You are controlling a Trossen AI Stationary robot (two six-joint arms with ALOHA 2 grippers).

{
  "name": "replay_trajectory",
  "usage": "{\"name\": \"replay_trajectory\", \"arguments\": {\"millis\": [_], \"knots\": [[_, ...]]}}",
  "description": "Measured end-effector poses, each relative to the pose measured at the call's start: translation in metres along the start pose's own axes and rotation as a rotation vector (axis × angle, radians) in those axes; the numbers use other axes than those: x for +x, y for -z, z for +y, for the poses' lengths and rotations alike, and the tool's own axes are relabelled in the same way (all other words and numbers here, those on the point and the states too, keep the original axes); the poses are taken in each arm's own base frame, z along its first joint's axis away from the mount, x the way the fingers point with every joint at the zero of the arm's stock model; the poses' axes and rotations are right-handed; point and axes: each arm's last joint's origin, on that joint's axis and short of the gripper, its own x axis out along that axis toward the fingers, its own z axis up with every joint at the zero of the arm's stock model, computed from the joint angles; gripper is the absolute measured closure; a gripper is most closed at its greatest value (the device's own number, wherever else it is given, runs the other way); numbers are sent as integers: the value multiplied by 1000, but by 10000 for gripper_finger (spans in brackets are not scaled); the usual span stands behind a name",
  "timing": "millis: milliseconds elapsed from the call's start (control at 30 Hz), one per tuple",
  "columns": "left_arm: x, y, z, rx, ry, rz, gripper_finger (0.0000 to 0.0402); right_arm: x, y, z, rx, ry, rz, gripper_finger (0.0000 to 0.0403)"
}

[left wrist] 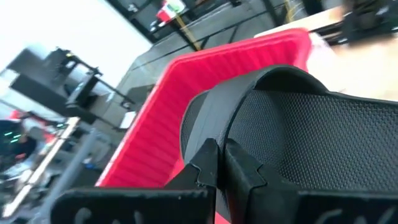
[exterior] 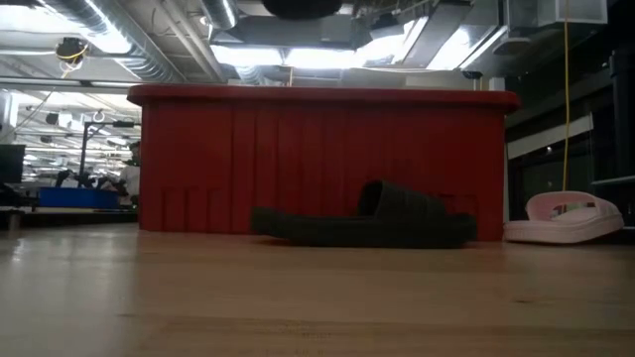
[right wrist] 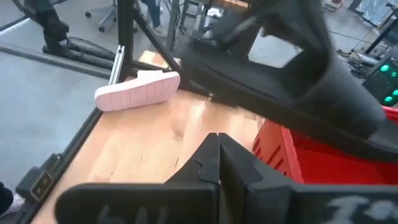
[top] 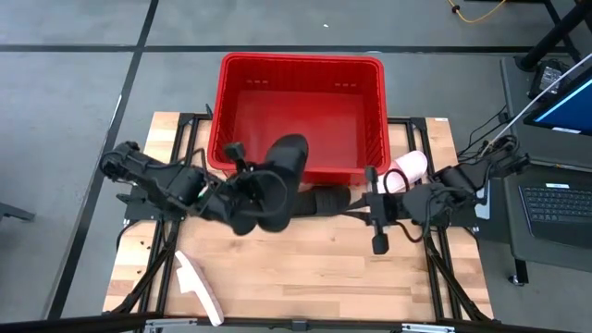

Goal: Pick and place slides into bin
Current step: Put the black slide into the red bin

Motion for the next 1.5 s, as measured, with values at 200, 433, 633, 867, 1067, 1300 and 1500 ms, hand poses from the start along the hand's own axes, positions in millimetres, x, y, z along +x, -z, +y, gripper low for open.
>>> {"name": "replay_trajectory", "arguments": {"millis": [200, 433, 633, 867, 1067, 1300, 1500], "knots": [[27, 6, 20, 77, -74, 94, 398, 3, 3, -14, -28, 46, 27, 399], [58, 17, 38, 104, -77, 198, 398, 9, 6, -34, -3, 119, 55, 399], [71, 37, 49, 95, -121, 253, 398, 10, 9, -45, 19, 154, 75, 400], [67, 58, 65, 63, -125, 214, 398, 12, 10, -56, -20, 189, 86, 397], [78, 75, 81, 79, -90, 121, 398, 15, 7, -70, -72, 245, 60, 397], [108, 104, 105, 124, -101, 157, 398, 17, 7, -85, -60, 299, 50, 396], [128, 118, 134, 116, -39, 123, 398, 18, 8, -92, -51, 325, 58, 396]]}}
